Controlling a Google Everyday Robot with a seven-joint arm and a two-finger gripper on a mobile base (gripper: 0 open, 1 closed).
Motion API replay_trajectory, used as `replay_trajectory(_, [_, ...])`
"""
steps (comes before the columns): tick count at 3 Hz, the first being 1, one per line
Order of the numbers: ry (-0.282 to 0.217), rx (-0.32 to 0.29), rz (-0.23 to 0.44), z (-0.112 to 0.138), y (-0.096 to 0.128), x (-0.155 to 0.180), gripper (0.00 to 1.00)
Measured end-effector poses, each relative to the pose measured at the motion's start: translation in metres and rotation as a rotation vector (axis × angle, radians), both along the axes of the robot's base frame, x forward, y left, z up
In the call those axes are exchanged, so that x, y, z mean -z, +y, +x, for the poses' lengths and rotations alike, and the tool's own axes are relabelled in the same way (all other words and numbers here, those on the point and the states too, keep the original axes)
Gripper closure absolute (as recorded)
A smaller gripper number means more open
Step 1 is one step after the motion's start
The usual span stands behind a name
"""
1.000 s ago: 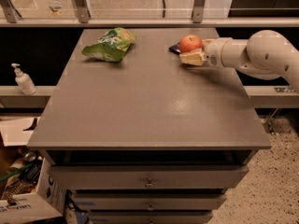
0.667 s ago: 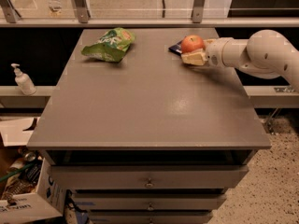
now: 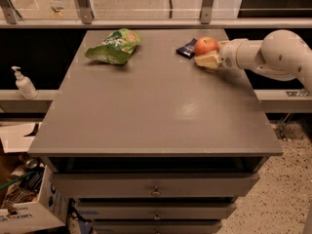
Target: Move apple near rxbar blueberry
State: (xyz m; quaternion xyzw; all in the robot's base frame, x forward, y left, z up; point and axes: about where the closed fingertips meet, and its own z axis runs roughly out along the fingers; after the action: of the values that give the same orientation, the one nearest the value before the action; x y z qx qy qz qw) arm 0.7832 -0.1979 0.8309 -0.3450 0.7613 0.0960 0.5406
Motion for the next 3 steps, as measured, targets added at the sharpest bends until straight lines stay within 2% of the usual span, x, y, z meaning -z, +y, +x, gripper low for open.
replay_trajectory(1, [0.015,-0.002,-0.008,0.0001,-0.0035,0.0047,0.82])
replay_trajectory(3, [0.043,-0.005,-0.021,-0.0017,-0.0072,0.0132,0.36])
